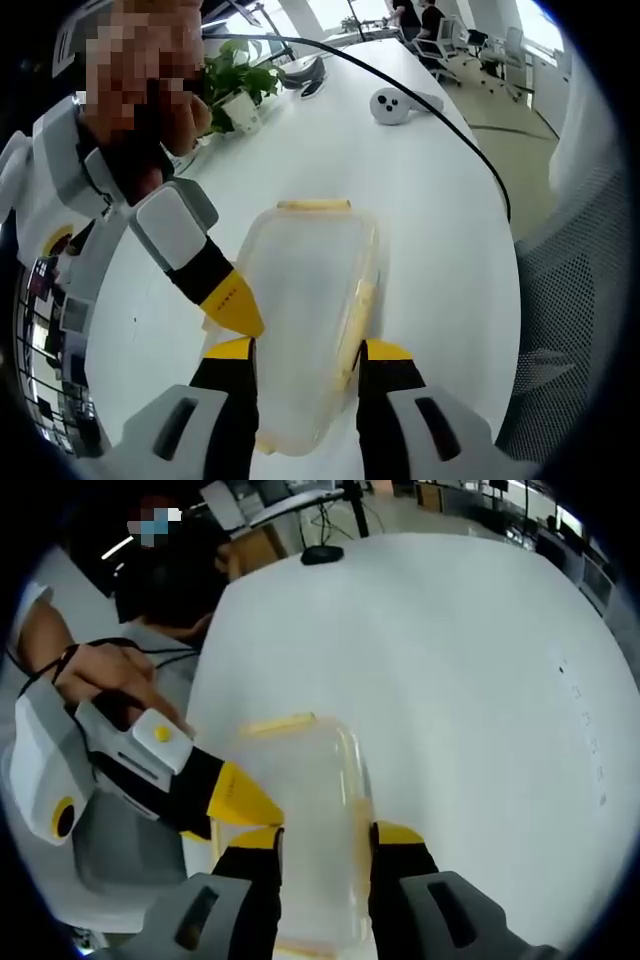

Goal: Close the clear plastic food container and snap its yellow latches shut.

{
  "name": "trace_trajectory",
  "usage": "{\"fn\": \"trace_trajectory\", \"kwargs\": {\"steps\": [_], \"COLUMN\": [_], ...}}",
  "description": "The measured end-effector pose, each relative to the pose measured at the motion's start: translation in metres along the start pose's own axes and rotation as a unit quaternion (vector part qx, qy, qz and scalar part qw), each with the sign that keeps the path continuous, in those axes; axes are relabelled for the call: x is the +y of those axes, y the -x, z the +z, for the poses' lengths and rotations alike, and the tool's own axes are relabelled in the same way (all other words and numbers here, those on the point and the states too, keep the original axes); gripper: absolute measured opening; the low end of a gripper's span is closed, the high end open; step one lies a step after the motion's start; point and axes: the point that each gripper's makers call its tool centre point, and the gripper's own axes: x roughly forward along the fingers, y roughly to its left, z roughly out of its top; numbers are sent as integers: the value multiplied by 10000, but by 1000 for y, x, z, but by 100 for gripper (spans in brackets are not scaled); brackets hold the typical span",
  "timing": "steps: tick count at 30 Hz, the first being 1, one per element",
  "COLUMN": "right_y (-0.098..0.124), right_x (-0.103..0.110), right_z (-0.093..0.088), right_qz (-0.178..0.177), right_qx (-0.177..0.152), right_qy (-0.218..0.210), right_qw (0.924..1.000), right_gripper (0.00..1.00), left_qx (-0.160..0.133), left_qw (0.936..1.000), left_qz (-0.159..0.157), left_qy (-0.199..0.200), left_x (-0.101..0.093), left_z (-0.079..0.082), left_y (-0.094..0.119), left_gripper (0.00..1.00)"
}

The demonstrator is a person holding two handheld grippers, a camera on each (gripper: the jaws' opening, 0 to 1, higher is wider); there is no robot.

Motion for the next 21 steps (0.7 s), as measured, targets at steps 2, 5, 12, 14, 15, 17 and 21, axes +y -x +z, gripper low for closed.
{"fn": "trace_trajectory", "kwargs": {"steps": [2, 5, 12, 14, 15, 17, 21], "right_y": [0, 0, 1, 2, 2, 3, 4], "right_x": [1, 0, -1, 0, -1, 0, 0], "right_z": [0, -1, -1, -1, -1, -1, -1], "right_qz": [22, 55, 32, 9, 0, -16, -78], "right_qx": [59, 67, 71, 47, 26, -4, -48], "right_qy": [31, 29, 13, 10, -13, -26, -49], "right_qw": [10000, 10000, 10000, 10000, 10000, 10000, 9999], "right_gripper": [32, 32, 33, 34, 34, 34, 35], "left_qx": [6, 10, 13, -3, 1, 1, -7], "left_qw": [10000, 10000, 9999, 9999, 9999, 9998, 9991], "left_qz": [7, 27, 45, 51, 38, -9, -93], "left_qy": [-17, -40, -126, -147, -166, -186, -415], "left_x": [-1, -1, -3, -3, -3, -3, -3], "left_z": [1, 1, 1, 2, 2, 3, 2], "left_y": [0, 1, 1, 2, 2, 3, 4], "left_gripper": [37, 38, 40, 40, 40, 41, 42]}}
